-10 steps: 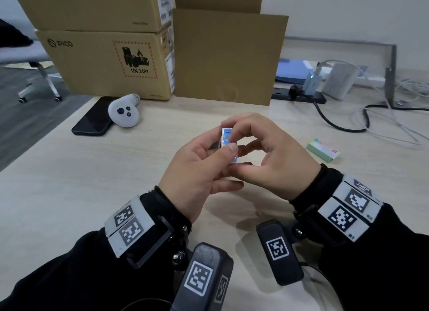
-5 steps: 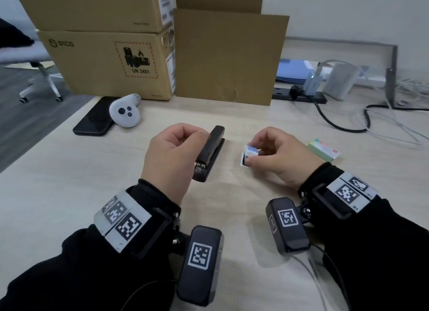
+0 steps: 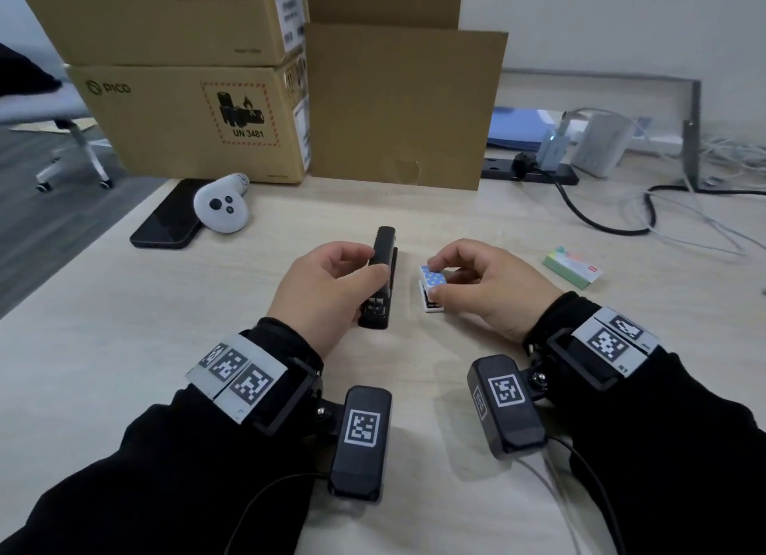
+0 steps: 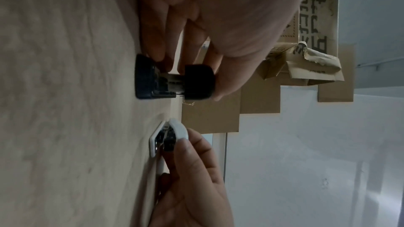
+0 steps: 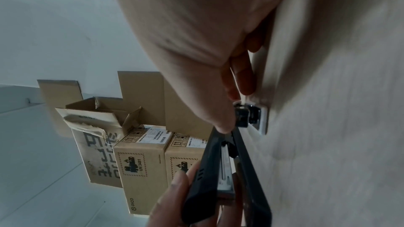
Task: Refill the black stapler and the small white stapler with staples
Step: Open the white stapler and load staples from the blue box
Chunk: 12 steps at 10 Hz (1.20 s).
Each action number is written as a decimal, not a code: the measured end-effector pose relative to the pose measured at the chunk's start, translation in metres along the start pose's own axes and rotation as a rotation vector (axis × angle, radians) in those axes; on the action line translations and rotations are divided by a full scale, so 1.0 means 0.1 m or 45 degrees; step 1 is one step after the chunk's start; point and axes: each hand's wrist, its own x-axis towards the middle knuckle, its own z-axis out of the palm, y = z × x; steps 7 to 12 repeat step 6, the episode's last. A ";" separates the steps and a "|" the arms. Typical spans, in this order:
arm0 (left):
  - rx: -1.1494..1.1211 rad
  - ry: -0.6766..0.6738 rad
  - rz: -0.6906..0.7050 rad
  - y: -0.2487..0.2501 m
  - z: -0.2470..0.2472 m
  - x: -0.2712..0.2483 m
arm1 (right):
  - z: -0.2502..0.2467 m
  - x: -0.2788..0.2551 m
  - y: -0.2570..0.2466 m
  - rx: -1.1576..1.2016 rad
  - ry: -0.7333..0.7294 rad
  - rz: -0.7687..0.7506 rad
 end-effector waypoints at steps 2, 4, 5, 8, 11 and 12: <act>0.023 -0.020 -0.021 0.02 0.02 -0.02 | 0.02 0.02 0.04 0.028 0.066 0.003; 0.009 0.012 -0.018 0.03 0.00 -0.07 | -0.01 -0.14 0.02 0.142 0.217 0.019; 0.022 0.055 -0.010 0.02 -0.02 -0.14 | -0.03 -0.28 0.02 0.239 0.295 0.048; 0.040 0.073 0.016 0.03 -0.05 -0.27 | -0.05 -0.48 -0.04 0.288 0.361 0.089; 0.040 0.073 0.016 0.03 -0.05 -0.27 | -0.05 -0.48 -0.04 0.288 0.361 0.089; 0.040 0.073 0.016 0.03 -0.05 -0.27 | -0.05 -0.48 -0.04 0.288 0.361 0.089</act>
